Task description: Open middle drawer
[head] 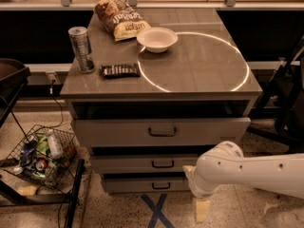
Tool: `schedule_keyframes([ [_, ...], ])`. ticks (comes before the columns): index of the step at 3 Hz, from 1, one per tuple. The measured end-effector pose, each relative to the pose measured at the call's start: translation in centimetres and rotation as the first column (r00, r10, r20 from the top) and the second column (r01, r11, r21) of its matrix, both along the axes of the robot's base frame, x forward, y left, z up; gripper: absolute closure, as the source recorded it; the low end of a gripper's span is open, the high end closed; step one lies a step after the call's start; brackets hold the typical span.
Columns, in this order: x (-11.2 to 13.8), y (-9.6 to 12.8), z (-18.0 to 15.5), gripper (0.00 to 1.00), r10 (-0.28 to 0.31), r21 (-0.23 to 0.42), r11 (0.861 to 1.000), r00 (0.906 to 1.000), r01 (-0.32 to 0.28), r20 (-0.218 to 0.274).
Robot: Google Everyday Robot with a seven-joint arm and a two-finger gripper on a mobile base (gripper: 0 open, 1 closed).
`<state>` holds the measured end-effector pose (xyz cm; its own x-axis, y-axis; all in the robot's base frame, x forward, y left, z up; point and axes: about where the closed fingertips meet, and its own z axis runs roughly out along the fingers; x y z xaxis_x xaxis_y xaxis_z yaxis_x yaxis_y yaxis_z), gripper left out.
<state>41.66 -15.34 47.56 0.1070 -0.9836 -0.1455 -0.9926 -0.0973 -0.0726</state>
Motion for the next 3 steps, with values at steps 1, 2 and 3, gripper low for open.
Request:
schedule_keyframes([
  [1, 1.8, 1.9, -1.6, 0.0, 0.037, 0.013, 0.999, 0.9992, -0.037, 0.012],
  [2, 2.8, 3.3, -2.5, 0.0, 0.063, 0.01, 0.998, 0.9977, -0.064, 0.023],
  [3, 3.4, 4.4, -3.2, 0.0, 0.075, -0.014, 0.997, 0.9968, -0.074, 0.027],
])
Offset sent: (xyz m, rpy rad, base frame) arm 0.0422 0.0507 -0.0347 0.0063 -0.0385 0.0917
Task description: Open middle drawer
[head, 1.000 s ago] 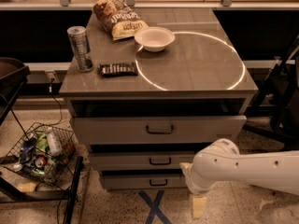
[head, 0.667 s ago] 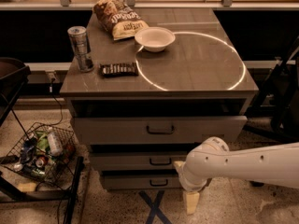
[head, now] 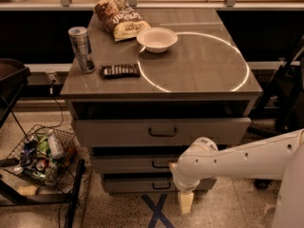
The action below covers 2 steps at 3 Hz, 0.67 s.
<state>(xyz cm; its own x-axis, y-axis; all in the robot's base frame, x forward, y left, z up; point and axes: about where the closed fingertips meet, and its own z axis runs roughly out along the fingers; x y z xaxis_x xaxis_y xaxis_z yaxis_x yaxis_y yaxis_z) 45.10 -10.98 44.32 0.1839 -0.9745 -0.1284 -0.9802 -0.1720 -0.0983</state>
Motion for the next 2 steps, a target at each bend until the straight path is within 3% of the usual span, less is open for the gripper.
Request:
schedule_keyframes([
  [2, 0.7, 3.6, -1.1, 0.0, 0.024, -0.032, 0.999, 0.9997, -0.023, 0.007],
])
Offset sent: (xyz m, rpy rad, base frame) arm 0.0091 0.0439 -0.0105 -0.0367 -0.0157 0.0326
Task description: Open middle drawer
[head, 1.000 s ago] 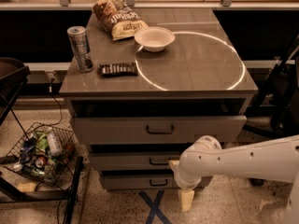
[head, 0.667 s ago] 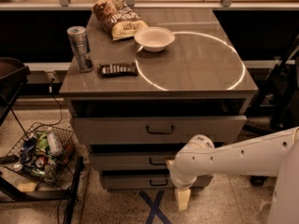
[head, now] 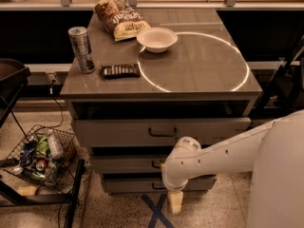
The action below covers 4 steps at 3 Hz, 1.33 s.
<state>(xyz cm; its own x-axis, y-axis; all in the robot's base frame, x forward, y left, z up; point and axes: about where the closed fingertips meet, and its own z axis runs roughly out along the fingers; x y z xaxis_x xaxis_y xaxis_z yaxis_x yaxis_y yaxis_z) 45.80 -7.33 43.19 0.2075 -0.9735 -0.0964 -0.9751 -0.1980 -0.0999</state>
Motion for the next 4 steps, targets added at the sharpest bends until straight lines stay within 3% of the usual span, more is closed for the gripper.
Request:
schedule_keyframes([
  [3, 2.4, 0.5, -2.5, 0.0, -0.01, -0.063, 0.998, 0.9999, 0.01, -0.004],
  [4, 2.9, -0.3, -3.1, 0.18, -0.008, -0.1, 0.995, 1.0, 0.008, -0.003],
])
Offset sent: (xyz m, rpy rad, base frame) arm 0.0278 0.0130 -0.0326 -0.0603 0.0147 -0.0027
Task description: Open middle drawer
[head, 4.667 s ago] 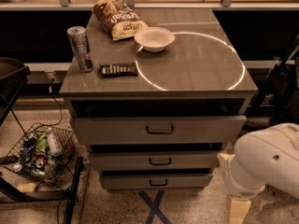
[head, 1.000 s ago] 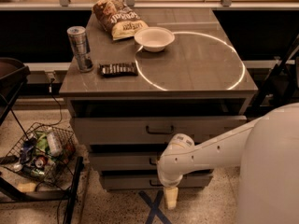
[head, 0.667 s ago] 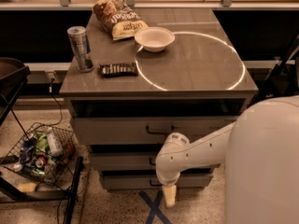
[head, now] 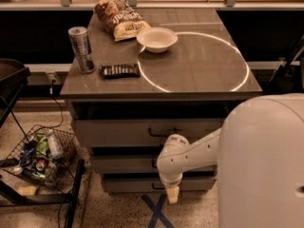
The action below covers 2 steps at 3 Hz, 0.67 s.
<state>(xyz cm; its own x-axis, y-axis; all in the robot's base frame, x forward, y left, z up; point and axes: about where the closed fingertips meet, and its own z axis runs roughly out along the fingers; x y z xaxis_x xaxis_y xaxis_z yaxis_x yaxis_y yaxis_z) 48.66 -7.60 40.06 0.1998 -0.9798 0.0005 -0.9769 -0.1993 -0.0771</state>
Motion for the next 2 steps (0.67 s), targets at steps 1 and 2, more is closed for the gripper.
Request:
schedule_keyframes([
  [1, -0.09, -0.01, -0.07, 0.42, 0.0, 0.0, 1.0, 1.0, 0.0, -0.002],
  [2, -0.16, -0.03, -0.14, 0.65, 0.0, 0.0, 1.0, 1.0, 0.0, -0.004],
])
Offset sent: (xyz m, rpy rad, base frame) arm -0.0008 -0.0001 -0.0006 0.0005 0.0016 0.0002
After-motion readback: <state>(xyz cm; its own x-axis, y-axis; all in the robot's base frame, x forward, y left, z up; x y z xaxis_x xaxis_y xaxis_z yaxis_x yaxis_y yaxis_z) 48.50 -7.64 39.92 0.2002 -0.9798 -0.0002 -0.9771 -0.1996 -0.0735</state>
